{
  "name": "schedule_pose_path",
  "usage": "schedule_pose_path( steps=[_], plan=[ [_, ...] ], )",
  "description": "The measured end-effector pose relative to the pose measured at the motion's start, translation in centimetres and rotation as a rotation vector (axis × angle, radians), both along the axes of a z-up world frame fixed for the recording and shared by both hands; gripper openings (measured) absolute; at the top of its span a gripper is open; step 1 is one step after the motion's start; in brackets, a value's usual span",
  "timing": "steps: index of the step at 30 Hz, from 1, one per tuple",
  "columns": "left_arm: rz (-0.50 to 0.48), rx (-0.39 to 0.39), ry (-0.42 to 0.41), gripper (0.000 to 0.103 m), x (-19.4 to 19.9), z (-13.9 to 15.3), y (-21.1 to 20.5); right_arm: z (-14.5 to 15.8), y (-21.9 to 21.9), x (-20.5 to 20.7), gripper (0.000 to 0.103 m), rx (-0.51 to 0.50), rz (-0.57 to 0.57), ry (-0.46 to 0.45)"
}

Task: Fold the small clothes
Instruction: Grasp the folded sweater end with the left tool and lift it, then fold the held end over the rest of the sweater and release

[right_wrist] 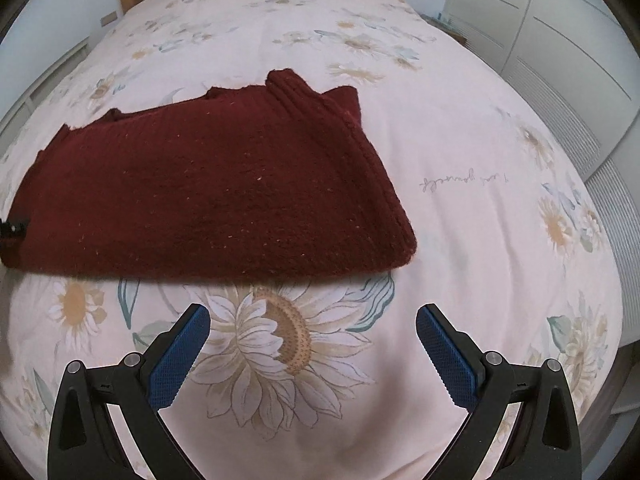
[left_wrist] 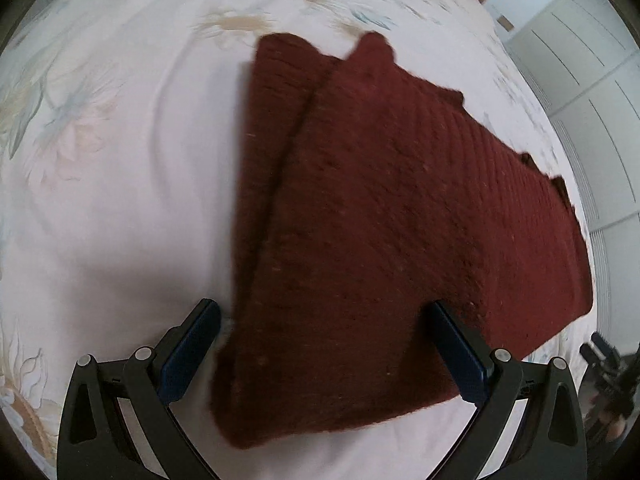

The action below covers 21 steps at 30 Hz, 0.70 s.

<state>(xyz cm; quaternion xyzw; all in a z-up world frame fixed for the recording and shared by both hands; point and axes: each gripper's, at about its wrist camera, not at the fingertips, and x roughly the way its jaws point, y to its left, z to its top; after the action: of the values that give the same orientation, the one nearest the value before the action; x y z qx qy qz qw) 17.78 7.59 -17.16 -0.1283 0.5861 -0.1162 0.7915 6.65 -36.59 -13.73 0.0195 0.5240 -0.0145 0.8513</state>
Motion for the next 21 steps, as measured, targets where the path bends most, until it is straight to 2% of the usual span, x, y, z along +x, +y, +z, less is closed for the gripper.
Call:
schedule_pose_path(
  steps=[3,5,6,7,8,11,13,16,21],
  plan=[
    [0.005,-0.011,0.01,0.089,-0.2,0.2,-0.4,0.2,-0.2,0.0,0.103,-0.003,-0.004,-0.005],
    [-0.007,-0.016,0.01,0.066,-0.4,0.6,-0.7,0.3,-0.5,-0.1,0.103,0.0,-0.009,-0.01],
    [-0.015,-0.025,0.013,0.059,-0.4,0.8,-0.9,0.4,-0.6,-0.2,0.103,0.003,-0.011,-0.014],
    [-0.022,-0.035,0.017,0.045,-0.5,1.0,-1.0,0.5,-0.7,-0.3,0.103,0.006,-0.014,-0.016],
    [-0.028,-0.051,0.02,0.036,-0.5,1.3,-1.0,0.6,-0.8,-0.4,0.103,0.01,-0.016,-0.02],
    [-0.031,-0.045,0.011,0.031,-0.6,2.6,-1.6,0.8,-1.3,-0.5,0.103,0.021,-0.018,-0.029],
    [-0.032,-0.04,-0.036,0.031,-1.0,4.4,-2.3,1.0,-1.6,-0.6,0.103,0.022,-0.017,-0.034],
    [-0.055,-0.046,-0.095,0.03,-1.3,7.8,-4.1,1.4,-2.4,-0.8,0.103,0.032,-0.027,-0.052],
    [-0.151,-0.069,-0.157,0.029,-0.7,13.3,-9.2,2.3,-4.4,-0.9,0.103,0.049,-0.057,-0.085]
  ],
)
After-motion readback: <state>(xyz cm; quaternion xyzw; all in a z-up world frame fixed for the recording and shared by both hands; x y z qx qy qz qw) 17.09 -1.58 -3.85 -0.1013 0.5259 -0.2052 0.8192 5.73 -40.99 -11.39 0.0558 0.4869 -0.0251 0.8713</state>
